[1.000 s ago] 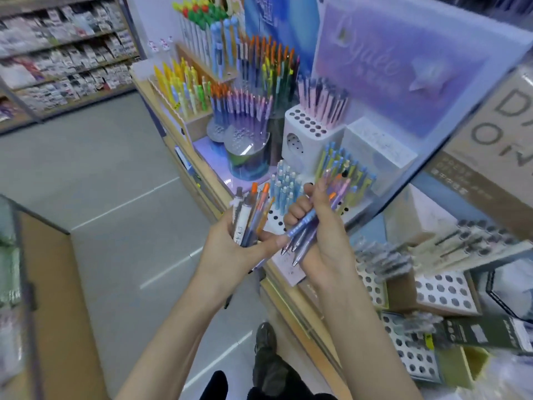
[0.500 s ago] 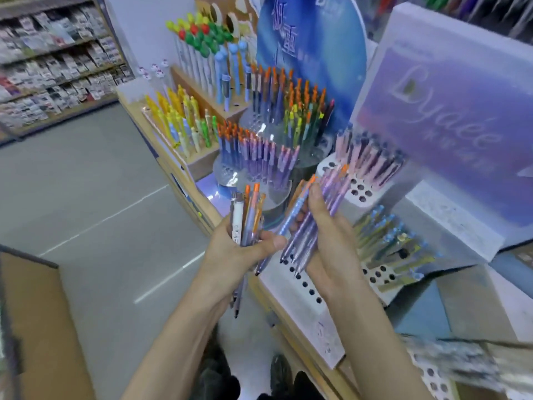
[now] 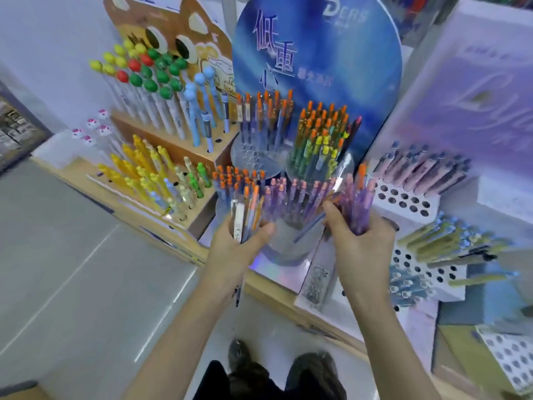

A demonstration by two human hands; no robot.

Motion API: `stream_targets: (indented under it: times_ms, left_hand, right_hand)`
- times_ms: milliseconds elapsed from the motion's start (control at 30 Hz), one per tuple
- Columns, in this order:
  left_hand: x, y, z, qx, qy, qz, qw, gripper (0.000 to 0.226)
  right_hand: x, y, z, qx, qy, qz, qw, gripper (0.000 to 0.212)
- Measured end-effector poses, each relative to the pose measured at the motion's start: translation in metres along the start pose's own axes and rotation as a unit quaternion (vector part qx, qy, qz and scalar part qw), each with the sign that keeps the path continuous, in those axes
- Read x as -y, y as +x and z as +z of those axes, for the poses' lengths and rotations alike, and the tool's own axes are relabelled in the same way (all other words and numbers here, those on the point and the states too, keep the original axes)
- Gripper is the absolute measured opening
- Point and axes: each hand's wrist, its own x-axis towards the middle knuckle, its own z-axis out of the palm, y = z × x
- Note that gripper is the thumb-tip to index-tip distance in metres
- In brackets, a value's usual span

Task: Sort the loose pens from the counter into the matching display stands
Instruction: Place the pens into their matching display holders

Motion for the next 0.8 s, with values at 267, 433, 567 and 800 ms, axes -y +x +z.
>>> stream_targets:
  times_ms: [267, 433, 567, 800]
  left_hand:
    - [0.007, 0.03, -0.025, -0.017, -0.049, -0.019, 0.998, 0.014]
    - [0.009, 0.039, -0.038, -0.061, -0.022, -0.005, 0.998, 0.023]
    - [0.008, 0.048, -0.055, -0.115, -0.024, -0.001, 0.993, 0.031]
    - [0.006, 0.068, -0.075, -0.064, -0.024, -0.013, 0.998, 0.028]
  right_hand:
    - [-0.01, 0.0, 0.023, -0.048, -0.004, 0.002, 0.999, 0.025]
    - [-0.015, 0.005, 0.034, -0.011, 0.014, 0.004, 1.0, 0.022]
    - [-0.018, 0.001, 0.048, 0.017, 0.002, 0.011, 1.0, 0.028]
    - [-0.022, -0.011, 0.095, 0.016, -0.074, -0.081, 0.994, 0.017]
